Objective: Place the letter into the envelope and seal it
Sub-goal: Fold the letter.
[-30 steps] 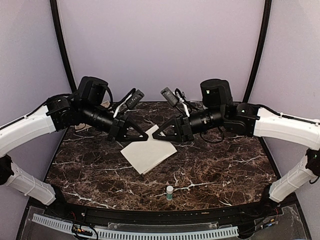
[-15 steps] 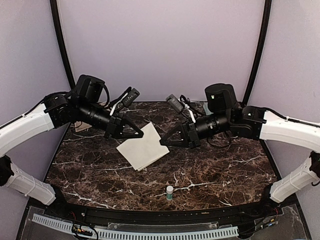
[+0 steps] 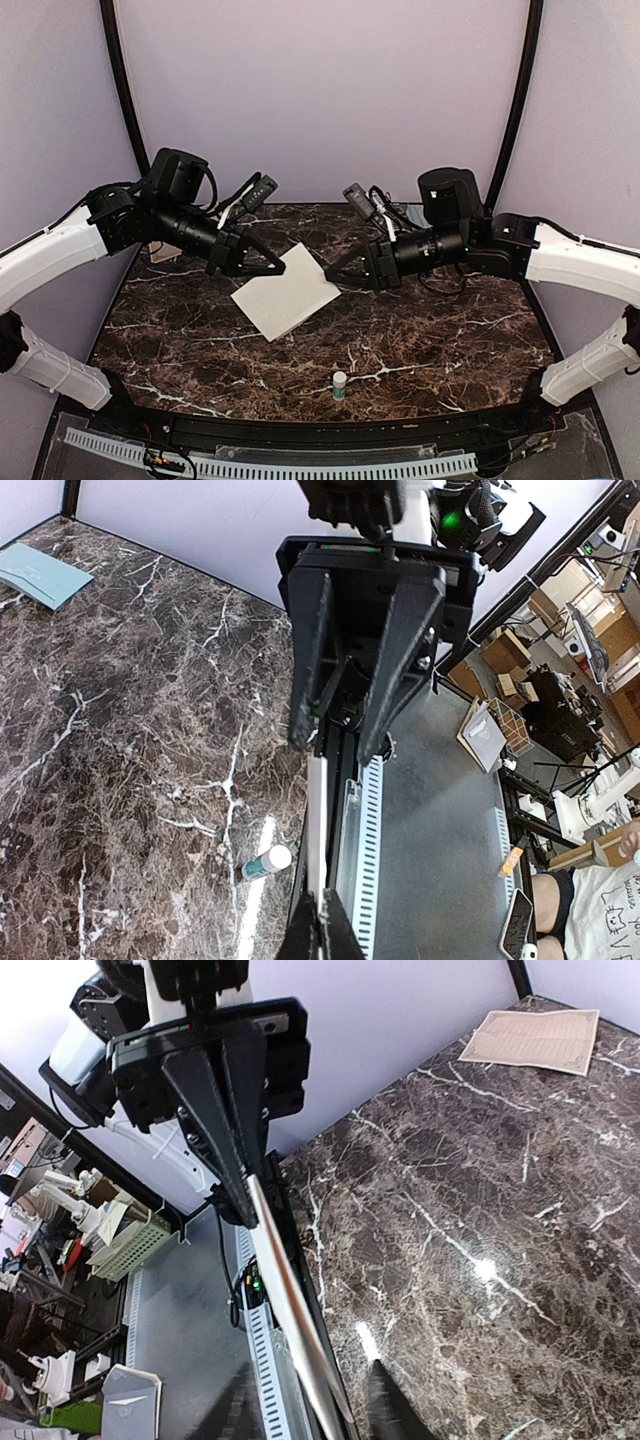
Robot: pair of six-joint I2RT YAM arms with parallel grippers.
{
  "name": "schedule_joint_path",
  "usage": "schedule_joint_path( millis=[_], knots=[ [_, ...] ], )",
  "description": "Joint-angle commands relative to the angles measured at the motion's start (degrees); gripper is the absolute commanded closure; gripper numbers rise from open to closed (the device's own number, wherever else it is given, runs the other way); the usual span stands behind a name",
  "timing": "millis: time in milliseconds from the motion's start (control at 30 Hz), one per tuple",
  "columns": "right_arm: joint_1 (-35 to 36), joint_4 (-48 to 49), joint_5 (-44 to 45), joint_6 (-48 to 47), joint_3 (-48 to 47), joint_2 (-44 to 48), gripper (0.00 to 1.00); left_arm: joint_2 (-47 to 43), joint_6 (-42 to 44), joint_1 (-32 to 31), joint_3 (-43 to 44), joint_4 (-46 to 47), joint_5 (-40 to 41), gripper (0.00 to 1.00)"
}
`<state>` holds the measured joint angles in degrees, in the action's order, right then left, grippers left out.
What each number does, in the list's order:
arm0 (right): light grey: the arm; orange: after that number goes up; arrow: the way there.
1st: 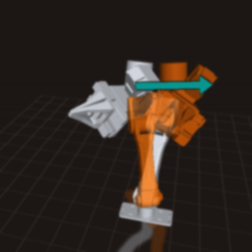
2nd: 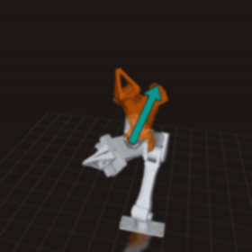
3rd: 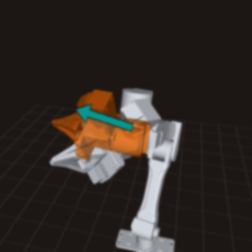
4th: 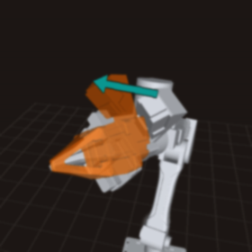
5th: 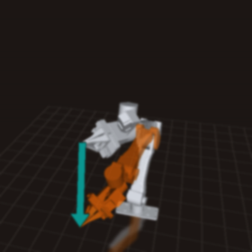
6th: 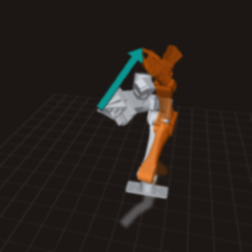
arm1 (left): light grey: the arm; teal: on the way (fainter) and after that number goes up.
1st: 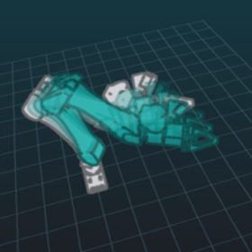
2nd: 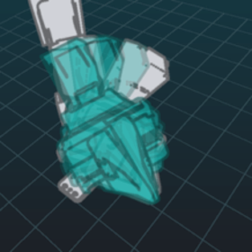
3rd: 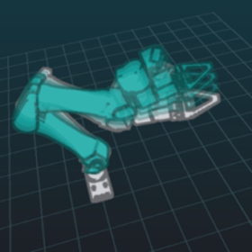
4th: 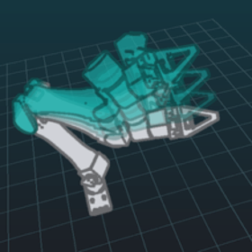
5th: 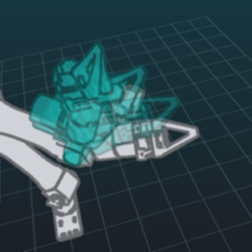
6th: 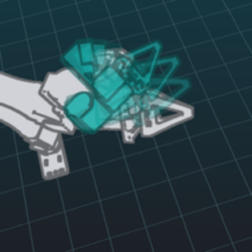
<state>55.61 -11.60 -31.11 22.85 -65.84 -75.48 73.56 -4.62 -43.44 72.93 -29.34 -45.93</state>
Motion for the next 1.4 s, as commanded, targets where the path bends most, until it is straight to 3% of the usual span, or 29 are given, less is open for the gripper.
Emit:
schedule_joint_path(
  millis=[0, 167, 500, 733, 1067, 1133, 1167, 1233, 1300, 1367],
  knots=[
    [-1.2, 1.4, 2.9, -0.1, -0.3, 2.6, 0.46, -0.4, 0.5, 0.0, 1.2, -0.6, -3.1, 1.00],
    [-0.5, -2.3, -0.9, -3.2, -5.6, -1.1, 0.32, -0.3, -0.8, 0.0, 1.2, 1.5, -4.9, 1.00],
    [1.4, -1.1, -7.9, -5.6, -10.6, -5.5, 0.25, 0.1, -4.3, -2.3, -0.6, 6.0, -6.9, 1.00],
    [2.1, 1.7, -10.9, -4.3, -10.0, -6.6, 0.42, 0.5, -5.6, -2.9, -1.1, 8.1, -8.7, 1.00],
    [2.3, 6.6, -11.1, -1.4, -7.8, -5.6, 0.89, 1.4, -5.1, -3.1, -0.8, 7.3, -9.8, 1.00],
    [2.4, 5.5, -9.3, -1.5, -7.9, -5.6, 1.00, 1.3, -4.9, -3.1, -0.6, 7.0, -9.2, 0.94],
    [2.3, 4.8, -7.9, -1.7, -7.9, -5.5, 1.00, 1.1, -4.8, -3.1, -0.6, 6.8, -8.9, 0.86],
    [2.3, 4.3, -6.3, -2.0, -7.5, -5.0, 1.00, 0.6, -4.6, -3.0, -0.8, 6.8, -7.9, 0.78],
    [2.2, 4.3, -5.6, -2.1, -7.1, -4.2, 1.00, 0.1, -4.2, -3.0, -0.9, 6.4, -7.0, 0.78],
    [2.0, 4.1, -4.9, -2.2, -7.0, -3.6, 1.00, -0.3, -3.6, -3.1, -1.1, 5.5, -6.0, 0.83]
  ],
)
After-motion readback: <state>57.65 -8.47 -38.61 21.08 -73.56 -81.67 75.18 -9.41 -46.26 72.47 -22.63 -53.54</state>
